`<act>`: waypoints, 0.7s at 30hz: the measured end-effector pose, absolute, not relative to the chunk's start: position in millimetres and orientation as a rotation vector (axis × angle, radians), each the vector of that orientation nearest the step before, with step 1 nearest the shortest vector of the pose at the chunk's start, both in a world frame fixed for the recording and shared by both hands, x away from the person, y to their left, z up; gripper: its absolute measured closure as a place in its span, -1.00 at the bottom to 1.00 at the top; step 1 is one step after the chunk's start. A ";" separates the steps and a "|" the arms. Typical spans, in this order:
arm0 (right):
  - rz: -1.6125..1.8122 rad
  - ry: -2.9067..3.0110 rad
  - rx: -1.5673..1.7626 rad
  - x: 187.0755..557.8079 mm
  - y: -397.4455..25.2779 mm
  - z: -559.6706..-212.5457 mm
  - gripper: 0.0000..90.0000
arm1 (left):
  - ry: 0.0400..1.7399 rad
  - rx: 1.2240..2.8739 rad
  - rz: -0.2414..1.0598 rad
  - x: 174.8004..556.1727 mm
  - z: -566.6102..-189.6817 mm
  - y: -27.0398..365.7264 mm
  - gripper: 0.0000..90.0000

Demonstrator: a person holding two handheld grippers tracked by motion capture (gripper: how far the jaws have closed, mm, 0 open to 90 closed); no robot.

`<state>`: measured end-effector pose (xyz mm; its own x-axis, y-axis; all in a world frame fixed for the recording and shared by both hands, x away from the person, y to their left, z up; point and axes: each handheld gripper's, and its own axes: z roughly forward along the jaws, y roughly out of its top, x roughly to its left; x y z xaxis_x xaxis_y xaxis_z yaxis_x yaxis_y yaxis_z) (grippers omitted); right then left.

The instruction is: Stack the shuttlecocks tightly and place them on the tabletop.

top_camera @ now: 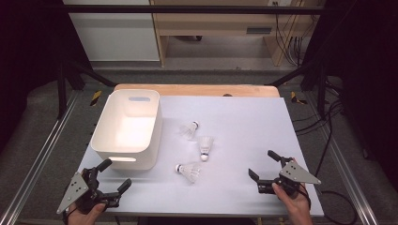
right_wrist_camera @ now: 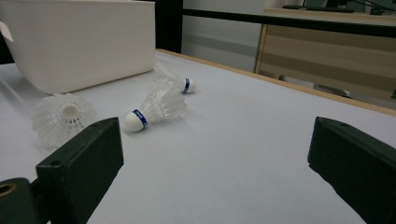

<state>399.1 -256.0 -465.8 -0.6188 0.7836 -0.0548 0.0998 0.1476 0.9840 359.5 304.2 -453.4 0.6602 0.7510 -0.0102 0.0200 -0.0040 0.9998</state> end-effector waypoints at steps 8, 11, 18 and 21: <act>1.505 1.830 0.866 398.7 -258.1 -466.0 -0.93 | 0.659 1.524 0.641 360.7 -455.0 295.9 -0.97; 1.509 1.817 0.887 399.2 -259.9 -466.0 -0.93 | 0.641 1.521 0.614 360.7 -454.8 291.6 -0.98; 1.504 1.842 0.890 399.5 -254.7 -466.0 -0.93 | 0.571 1.631 0.592 355.3 -453.4 265.3 -0.98; 1.519 1.840 0.894 400.9 -253.1 -466.0 -0.93 | 0.517 1.736 0.590 355.0 -454.8 242.4 -0.96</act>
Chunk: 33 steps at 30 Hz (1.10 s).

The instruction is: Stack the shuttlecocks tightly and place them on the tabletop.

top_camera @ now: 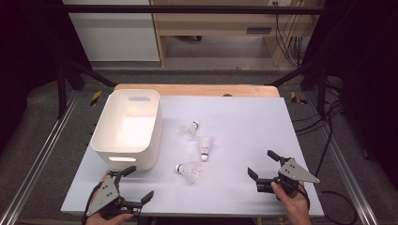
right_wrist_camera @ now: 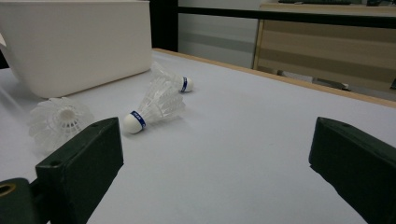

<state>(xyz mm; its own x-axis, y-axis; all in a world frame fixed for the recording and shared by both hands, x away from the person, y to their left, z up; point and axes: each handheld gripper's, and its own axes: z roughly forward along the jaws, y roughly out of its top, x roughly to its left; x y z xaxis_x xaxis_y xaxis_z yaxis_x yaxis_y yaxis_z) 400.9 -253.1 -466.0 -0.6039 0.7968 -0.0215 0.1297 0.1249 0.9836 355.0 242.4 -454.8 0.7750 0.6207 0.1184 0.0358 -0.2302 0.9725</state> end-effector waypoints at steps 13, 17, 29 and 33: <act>1.554 1.855 0.869 398.2 -251.2 -463.2 -0.93 | 0.341 1.988 0.500 379.1 -460.4 174.8 -0.96; 1.551 1.854 0.865 397.1 -251.6 -462.8 -0.93 | 0.306 2.067 0.504 383.0 -462.4 167.6 -0.95; 1.552 1.862 0.863 396.2 -249.9 -463.3 -0.95 | 0.299 2.271 0.475 410.0 -464.5 140.0 -0.90; 1.561 1.861 0.856 396.8 -249.4 -463.0 -0.95 | 0.316 2.299 0.489 420.6 -463.5 133.2 -0.82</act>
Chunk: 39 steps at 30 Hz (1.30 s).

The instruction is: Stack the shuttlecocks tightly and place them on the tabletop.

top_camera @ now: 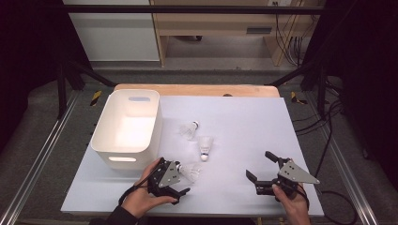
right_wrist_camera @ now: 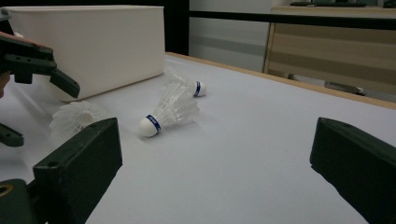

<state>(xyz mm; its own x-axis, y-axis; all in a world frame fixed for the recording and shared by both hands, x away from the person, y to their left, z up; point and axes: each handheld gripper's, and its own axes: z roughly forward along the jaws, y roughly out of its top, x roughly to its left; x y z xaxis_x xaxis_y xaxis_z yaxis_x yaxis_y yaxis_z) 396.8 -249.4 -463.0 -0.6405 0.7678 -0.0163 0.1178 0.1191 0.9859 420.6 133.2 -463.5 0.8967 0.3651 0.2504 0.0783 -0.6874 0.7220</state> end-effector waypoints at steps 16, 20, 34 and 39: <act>1.565 1.866 0.864 396.8 -249.8 -463.5 -0.95 | 0.371 2.423 0.423 453.2 -473.8 110.8 -0.55; 1.570 1.867 0.864 396.7 -250.1 -463.5 -0.95 | 0.416 2.403 0.405 458.4 -472.7 111.5 -0.30; 1.570 1.865 0.866 396.9 -251.6 -463.3 -0.95 | 0.319 2.390 0.344 461.8 -464.9 88.5 0.26; 1.573 1.864 0.864 396.4 -252.1 -463.2 -0.95 | 0.273 2.413 0.357 461.5 -464.5 82.5 0.27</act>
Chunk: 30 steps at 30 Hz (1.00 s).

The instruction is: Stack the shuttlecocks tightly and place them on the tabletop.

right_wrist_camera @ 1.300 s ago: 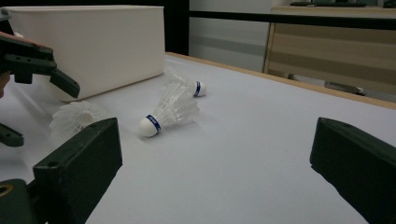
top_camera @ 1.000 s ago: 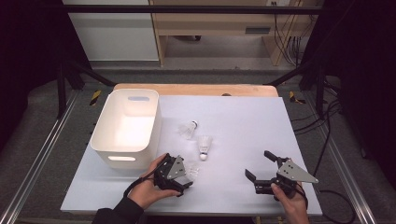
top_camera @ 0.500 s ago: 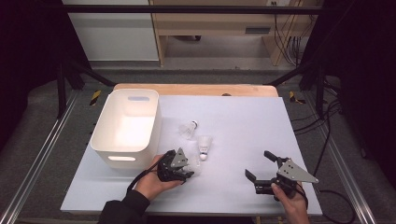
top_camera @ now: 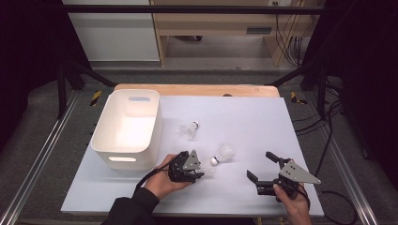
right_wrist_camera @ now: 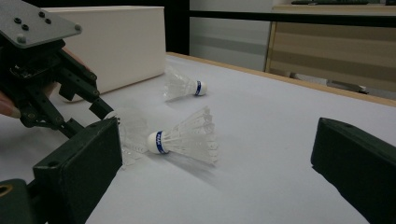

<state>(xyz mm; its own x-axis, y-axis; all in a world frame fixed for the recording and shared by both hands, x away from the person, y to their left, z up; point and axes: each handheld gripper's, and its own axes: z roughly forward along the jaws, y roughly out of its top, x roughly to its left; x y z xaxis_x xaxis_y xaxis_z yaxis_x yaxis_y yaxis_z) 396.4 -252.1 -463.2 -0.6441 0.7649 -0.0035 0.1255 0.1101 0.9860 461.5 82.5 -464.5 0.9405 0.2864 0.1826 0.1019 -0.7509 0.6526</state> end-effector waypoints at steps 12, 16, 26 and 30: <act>1.569 1.870 0.869 396.9 -252.1 -463.6 -0.95 | 0.253 2.425 0.364 459.9 -463.4 83.2 0.38; 1.570 1.870 0.869 396.9 -252.2 -463.6 -0.95 | 0.247 2.430 0.371 458.9 -463.1 83.8 0.39; 1.565 1.879 0.871 397.0 -251.4 -464.0 -0.95 | 0.212 2.457 0.389 453.3 -463.6 85.3 0.43; 1.564 1.879 0.872 396.8 -251.7 -464.0 -0.95 | 0.209 2.459 0.388 453.3 -463.2 86.1 0.44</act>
<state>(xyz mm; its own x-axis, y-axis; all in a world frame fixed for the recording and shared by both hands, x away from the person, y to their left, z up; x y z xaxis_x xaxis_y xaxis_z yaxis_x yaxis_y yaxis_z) 396.8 -251.7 -464.0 -0.6455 0.7638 -0.0008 0.1380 0.1177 0.9834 453.3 86.1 -463.2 0.9439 0.2417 0.2250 0.0553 -0.7874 0.6139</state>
